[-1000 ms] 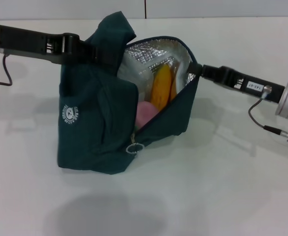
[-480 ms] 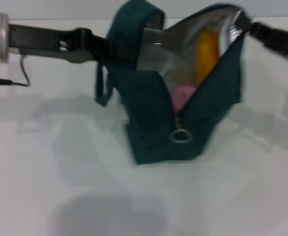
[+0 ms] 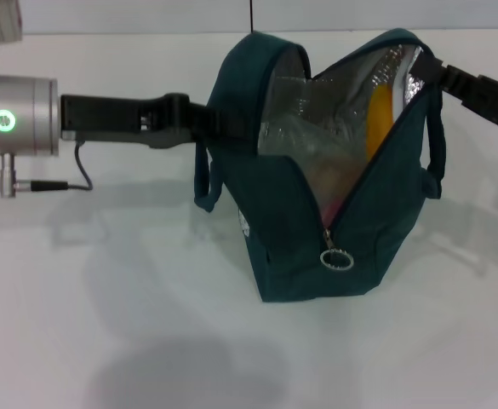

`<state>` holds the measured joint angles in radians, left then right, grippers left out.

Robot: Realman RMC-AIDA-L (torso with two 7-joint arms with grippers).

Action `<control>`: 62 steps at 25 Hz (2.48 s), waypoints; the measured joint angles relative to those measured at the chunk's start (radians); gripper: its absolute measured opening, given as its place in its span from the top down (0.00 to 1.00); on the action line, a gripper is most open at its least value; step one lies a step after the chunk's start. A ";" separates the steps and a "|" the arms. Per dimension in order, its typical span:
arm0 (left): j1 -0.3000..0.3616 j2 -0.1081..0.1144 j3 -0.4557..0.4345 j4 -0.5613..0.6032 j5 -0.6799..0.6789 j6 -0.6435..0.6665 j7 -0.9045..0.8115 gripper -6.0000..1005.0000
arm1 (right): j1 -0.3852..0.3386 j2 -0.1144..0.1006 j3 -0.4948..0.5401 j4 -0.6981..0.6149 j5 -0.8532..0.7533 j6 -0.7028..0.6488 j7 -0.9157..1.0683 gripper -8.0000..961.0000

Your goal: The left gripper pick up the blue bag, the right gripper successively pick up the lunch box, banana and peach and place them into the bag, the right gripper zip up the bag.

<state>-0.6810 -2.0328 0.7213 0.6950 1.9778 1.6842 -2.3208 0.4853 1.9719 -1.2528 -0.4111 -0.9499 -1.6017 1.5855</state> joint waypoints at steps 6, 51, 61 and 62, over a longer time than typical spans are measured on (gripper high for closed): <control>0.036 -0.004 0.003 -0.005 0.002 0.004 0.020 0.94 | -0.007 0.014 0.002 0.014 -0.002 0.019 -0.030 0.92; 0.041 -0.044 0.003 -0.092 -0.009 0.005 0.097 0.89 | -0.208 0.042 0.022 0.137 -0.360 -0.080 -0.801 0.09; 0.046 -0.044 0.003 -0.092 -0.010 0.005 0.101 0.88 | -0.160 0.045 -0.045 0.138 -0.355 -0.040 -0.780 0.10; 0.046 -0.044 0.003 -0.092 -0.010 0.005 0.102 0.88 | -0.160 0.045 -0.045 0.138 -0.355 -0.036 -0.780 0.10</control>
<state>-0.6352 -2.0771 0.7241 0.6028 1.9681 1.6889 -2.2191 0.3256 2.0172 -1.2978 -0.2730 -1.3044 -1.6380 0.8053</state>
